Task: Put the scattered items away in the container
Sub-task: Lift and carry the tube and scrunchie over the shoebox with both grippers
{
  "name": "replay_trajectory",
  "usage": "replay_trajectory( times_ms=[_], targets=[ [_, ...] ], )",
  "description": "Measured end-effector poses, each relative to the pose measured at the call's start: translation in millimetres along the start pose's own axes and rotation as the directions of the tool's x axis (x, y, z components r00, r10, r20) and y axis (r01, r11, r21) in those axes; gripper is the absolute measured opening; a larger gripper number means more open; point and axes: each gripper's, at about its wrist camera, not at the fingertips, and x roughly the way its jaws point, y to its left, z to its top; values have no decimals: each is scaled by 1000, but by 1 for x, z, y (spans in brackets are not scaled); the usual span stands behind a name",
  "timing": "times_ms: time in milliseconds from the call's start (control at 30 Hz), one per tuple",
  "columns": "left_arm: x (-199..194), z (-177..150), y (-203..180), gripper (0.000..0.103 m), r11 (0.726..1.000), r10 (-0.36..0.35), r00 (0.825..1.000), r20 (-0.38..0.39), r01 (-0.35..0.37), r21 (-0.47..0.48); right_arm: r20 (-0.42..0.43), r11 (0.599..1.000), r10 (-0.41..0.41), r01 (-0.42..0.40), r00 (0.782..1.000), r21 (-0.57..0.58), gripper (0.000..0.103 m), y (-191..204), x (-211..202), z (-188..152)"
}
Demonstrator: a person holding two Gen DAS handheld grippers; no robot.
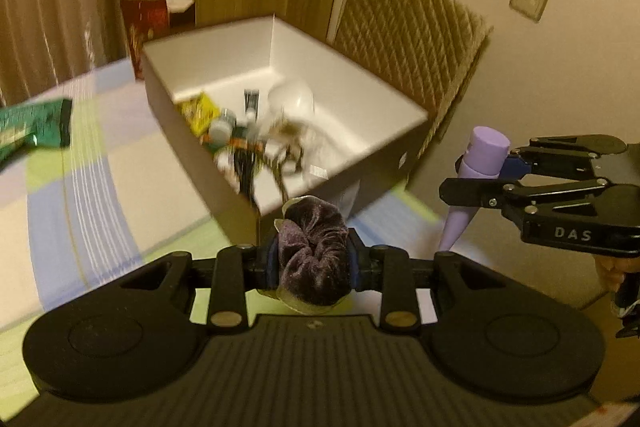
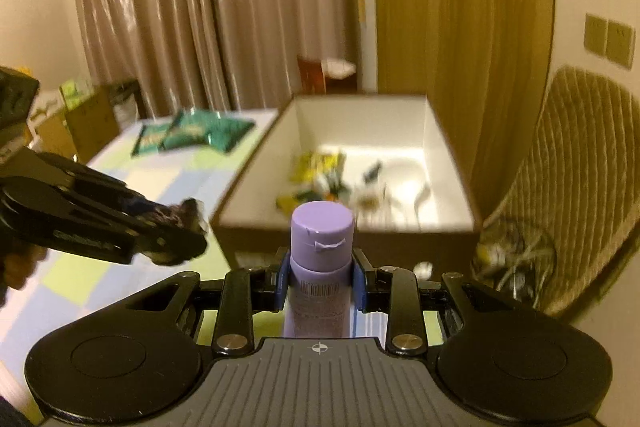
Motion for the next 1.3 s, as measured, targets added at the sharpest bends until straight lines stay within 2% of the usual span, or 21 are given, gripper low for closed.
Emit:
replay_trajectory(
  times_ms=[267,467,600,800,1033,1300],
  targets=[
    [4,54,15,27,1000,-1,995,96,2,-14,131,999,35,-33,991,-17,28,-21,3,65],
    [22,84,25,27,999,28,994,110,-26,-21,144,999,19,-15,989,-30,28,-37,33,94],
    [38,95,32,27,999,39,994,100,-36,-31,103,1000,14,-12,995,-21,28,-52,60,99],
    [70,105,43,27,998,51,997,55,-49,-43,-2,999,-15,15,1000,-40,29,-67,109,97],
    [109,112,55,27,995,90,996,1,-90,-49,-86,996,-45,38,995,-77,29,-80,152,96],
    [138,118,66,27,992,102,994,-46,-105,-64,-152,992,-72,54,986,-116,29,-90,187,98]
  ],
)
